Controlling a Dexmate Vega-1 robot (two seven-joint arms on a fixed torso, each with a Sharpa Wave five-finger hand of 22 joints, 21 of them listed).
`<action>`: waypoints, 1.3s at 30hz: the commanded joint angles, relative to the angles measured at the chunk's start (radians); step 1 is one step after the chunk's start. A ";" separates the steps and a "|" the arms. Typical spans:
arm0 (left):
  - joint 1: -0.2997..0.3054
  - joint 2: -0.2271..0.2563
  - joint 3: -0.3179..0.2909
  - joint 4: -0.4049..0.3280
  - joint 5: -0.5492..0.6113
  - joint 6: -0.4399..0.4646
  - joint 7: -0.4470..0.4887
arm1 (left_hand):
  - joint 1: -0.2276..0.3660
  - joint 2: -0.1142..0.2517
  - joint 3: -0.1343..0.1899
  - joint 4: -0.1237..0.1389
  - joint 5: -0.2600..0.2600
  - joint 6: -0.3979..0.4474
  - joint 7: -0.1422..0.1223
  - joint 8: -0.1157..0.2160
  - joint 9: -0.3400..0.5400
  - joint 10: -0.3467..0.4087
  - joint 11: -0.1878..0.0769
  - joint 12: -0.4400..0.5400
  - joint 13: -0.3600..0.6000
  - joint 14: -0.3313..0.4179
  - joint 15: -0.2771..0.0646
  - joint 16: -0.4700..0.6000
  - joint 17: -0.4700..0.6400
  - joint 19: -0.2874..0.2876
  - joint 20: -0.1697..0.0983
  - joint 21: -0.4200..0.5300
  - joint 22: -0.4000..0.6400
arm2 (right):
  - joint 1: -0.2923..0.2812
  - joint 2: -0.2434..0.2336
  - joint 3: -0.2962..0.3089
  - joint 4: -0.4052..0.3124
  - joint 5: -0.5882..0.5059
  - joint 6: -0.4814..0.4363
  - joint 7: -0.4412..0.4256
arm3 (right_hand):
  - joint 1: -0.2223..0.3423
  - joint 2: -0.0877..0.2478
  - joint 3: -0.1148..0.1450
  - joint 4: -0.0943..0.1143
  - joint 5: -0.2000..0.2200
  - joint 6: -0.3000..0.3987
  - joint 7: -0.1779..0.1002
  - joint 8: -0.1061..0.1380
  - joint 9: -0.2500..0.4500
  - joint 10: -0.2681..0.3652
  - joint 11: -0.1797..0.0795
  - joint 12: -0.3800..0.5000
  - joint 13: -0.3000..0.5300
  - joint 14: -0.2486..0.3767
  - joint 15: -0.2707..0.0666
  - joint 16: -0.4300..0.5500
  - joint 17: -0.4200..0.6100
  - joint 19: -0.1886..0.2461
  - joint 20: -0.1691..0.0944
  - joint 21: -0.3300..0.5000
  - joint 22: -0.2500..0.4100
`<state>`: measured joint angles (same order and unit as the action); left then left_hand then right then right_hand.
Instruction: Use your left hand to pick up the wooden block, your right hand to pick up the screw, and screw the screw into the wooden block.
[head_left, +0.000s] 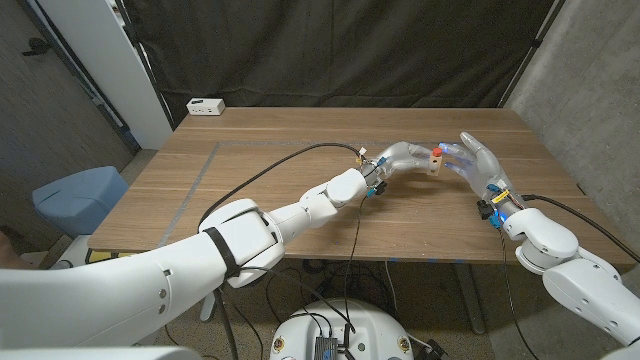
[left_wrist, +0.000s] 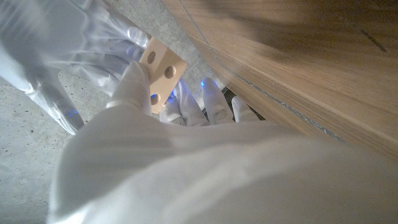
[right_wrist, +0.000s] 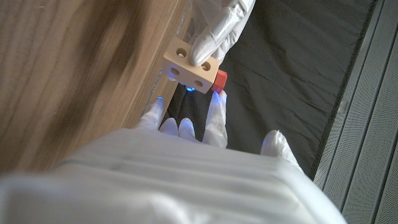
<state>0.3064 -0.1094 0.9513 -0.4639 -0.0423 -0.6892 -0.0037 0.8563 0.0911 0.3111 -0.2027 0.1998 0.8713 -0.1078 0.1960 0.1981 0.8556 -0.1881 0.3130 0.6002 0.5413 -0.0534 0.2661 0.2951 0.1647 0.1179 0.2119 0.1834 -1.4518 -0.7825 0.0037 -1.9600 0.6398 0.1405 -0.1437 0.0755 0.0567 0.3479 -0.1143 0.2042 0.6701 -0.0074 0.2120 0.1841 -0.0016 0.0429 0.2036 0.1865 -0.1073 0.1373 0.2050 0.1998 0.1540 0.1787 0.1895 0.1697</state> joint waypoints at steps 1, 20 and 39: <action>0.000 -0.003 -0.002 0.003 -0.003 0.000 -0.005 | -0.010 0.020 0.047 0.054 0.005 0.058 -0.029 0.029 0.005 0.020 -0.014 0.046 0.002 0.009 -0.075 0.007 0.004 0.008 -0.002 0.007 0.006 | -0.012 -0.002 0.007 -0.007 0.007 -0.011 0.003 | 0.004 -0.001 0.002 -0.004 0.001 0.012 -0.001 0.002 0.003 0.010 0.003 0.004 -0.001 0.008 0.001 0.003 0.002 0.012 0.001 0.007 0.002; 0.009 0.004 -0.001 -0.018 0.003 0.002 -0.003 | -0.014 0.020 0.046 0.056 0.004 0.058 -0.026 0.028 0.006 0.020 -0.012 0.050 0.004 0.011 -0.074 0.003 0.004 0.009 -0.002 0.007 0.006 | -0.046 0.007 0.026 -0.023 0.001 0.000 -0.003 | 0.003 0.002 0.003 -0.003 0.000 0.031 0.008 0.003 0.003 0.026 0.005 0.005 -0.001 0.016 0.001 0.005 0.002 0.015 -0.001 0.006 0.002; 0.028 0.023 -0.009 -0.061 0.005 0.016 -0.008 | -0.016 0.023 0.047 0.056 0.005 0.059 -0.023 0.027 0.006 0.021 -0.010 0.053 0.006 0.011 -0.073 0.000 0.005 0.008 -0.001 0.006 0.006 | -0.060 0.021 0.033 -0.037 -0.009 0.007 -0.005 | 0.003 0.005 0.005 -0.002 0.001 0.071 0.015 0.010 0.005 0.058 0.011 0.010 -0.001 0.034 0.000 0.010 0.001 0.028 -0.004 0.009 0.002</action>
<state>0.3252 -0.0967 0.9475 -0.5026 -0.0400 -0.6817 -0.0090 0.8522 0.0869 0.3071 -0.1987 0.1999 0.8801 -0.1057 0.1960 0.2024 0.8556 -0.1884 0.3130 0.5997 0.5430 -0.0519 0.2661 0.2948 0.1647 0.1179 0.2119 0.1834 -1.5055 -0.7694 0.0332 -1.9906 0.6374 0.1417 -0.1462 0.0755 0.0568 0.3479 -0.1143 0.2042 0.7223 -0.0015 0.2112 0.1840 0.0449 0.0537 0.2076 0.1865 -0.0797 0.1356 0.2069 0.2001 0.1700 0.1733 0.1894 0.1697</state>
